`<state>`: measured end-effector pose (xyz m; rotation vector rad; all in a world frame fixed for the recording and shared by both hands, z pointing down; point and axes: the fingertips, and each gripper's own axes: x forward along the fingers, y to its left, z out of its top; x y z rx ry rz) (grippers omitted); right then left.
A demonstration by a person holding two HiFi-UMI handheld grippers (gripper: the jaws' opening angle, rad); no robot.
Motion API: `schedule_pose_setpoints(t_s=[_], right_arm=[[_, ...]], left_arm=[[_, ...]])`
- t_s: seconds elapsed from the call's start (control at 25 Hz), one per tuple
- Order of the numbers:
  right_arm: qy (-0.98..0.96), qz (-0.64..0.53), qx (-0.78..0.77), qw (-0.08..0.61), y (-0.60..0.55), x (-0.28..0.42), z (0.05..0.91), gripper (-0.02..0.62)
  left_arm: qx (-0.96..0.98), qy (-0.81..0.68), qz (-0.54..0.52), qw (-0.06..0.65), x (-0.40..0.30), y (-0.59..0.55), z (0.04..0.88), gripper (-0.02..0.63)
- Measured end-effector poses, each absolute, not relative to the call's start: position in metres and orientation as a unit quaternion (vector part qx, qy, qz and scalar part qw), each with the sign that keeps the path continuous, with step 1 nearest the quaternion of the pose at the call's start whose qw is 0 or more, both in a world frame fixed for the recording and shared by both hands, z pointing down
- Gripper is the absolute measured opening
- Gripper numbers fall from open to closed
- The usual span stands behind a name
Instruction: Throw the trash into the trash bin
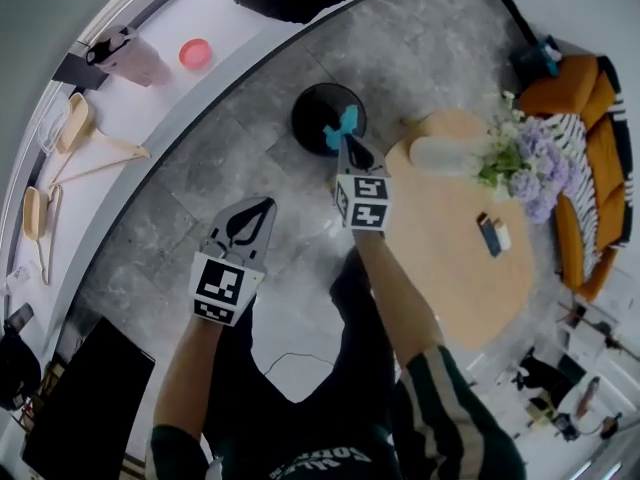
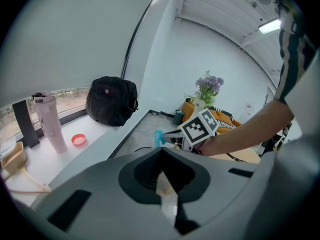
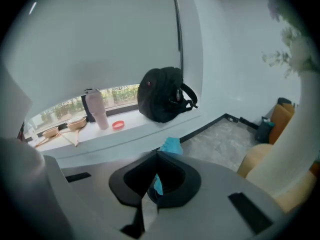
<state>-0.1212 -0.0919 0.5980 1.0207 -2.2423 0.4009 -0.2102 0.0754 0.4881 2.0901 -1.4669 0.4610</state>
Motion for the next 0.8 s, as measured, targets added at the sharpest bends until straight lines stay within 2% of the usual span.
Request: schedule_pose_setpoints(t_s=[0.4,0.72,0.76,0.8], right_arm=[[-0.817,0.186,0.414,0.355,-0.113,-0.139,0.76,0.0],[-0.814,0.219,0.376,0.386,-0.097,-0.14,0.829,0.002],[-0.815,0.222,0.362,0.395,-0.091,-0.141,0.835,0.022],[-0.815,0.222,0.352,0.402,-0.087,-0.141,0.838,0.081]], left_arm=[[0.77,-0.567,0.153,0.249,-0.241,0.052,0.594,0.0],[0.771,-0.577,0.138,0.233,-0.255,0.053,0.607,0.0],[0.77,-0.58,0.133,0.232,-0.256,0.055,0.604,0.0],[0.767,-0.584,0.127,0.233,-0.256,0.058,0.601,0.0]])
